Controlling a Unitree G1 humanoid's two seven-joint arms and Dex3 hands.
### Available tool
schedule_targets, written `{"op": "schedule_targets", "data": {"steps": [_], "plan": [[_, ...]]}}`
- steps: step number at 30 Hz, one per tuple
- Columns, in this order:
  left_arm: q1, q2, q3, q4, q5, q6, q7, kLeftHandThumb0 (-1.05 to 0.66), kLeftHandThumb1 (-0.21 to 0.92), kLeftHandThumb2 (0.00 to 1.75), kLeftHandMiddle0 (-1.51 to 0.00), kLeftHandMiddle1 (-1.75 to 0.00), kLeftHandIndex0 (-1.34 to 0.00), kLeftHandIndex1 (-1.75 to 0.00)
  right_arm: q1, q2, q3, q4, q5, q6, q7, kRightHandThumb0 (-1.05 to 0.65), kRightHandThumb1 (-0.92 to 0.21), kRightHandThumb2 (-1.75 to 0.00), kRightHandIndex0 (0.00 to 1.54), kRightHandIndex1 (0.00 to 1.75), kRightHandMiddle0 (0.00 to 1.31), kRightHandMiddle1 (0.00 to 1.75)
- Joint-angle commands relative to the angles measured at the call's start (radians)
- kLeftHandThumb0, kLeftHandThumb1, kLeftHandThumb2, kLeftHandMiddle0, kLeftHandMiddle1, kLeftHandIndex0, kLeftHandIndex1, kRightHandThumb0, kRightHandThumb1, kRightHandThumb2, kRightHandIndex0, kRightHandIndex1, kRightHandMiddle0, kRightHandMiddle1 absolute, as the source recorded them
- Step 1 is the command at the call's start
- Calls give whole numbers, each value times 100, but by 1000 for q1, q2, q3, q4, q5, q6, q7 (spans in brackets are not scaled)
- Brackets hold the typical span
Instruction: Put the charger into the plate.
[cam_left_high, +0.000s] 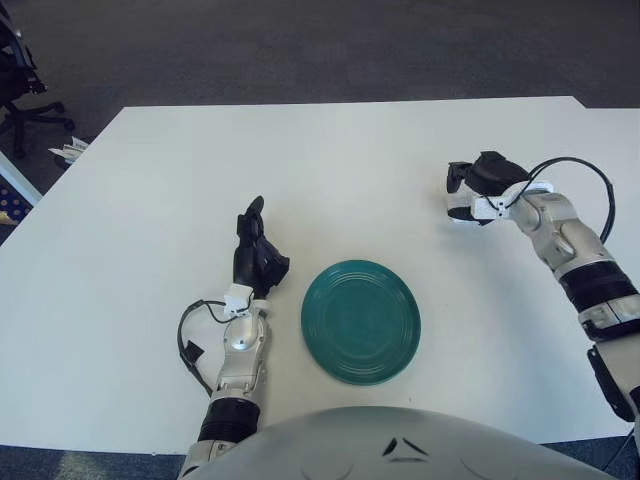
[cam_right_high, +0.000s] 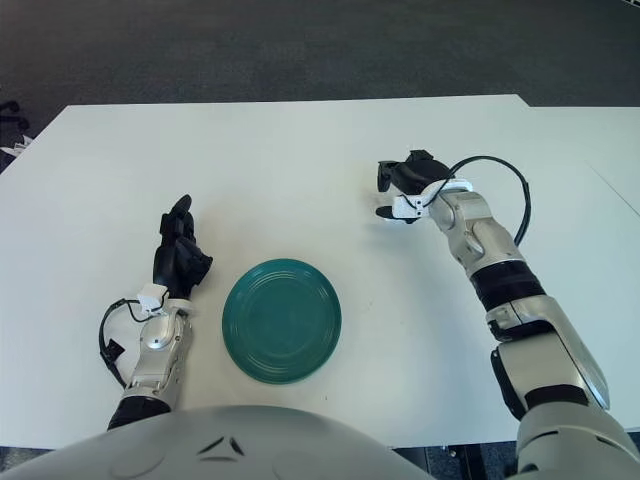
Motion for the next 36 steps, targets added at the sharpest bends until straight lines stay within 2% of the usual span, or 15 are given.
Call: {"op": "schedule_targets", "data": {"steps": [1, 6, 10, 16, 29, 36], "plan": [[48, -3, 9, 83, -15, 28, -16, -105, 92, 119, -6, 0, 0, -62, -28, -17, 13, -16, -7, -3, 45, -105, -92, -79, 0, 0, 0, 22], [41, -1, 12, 91, -10, 23, -22, -105, 92, 119, -4, 0, -1, -63, -42, -24, 22, -12, -7, -9, 82, -105, -92, -82, 0, 0, 0, 15], [39, -1, 13, 95, -7, 17, -23, -105, 92, 119, -5, -1, -4, -66, -48, -26, 27, -6, -7, -16, 98, -105, -92, -83, 0, 0, 0, 13], [38, -2, 14, 98, -15, 17, -36, -105, 92, 119, -5, 0, -2, -65, -55, -32, 32, 1, -9, -30, 115, -105, -92, -84, 0, 0, 0, 13], [31, -9, 24, 114, -23, 15, -44, -105, 92, 119, -4, 0, -8, -70, -67, -27, 34, 32, -10, -45, 109, -105, -92, -86, 0, 0, 0, 15], [27, -7, 26, 123, -23, 12, -52, -105, 92, 120, -4, 0, -4, -68, -72, -22, 34, 48, -11, -49, 102, -105, -92, -86, 0, 0, 0, 15]]}}
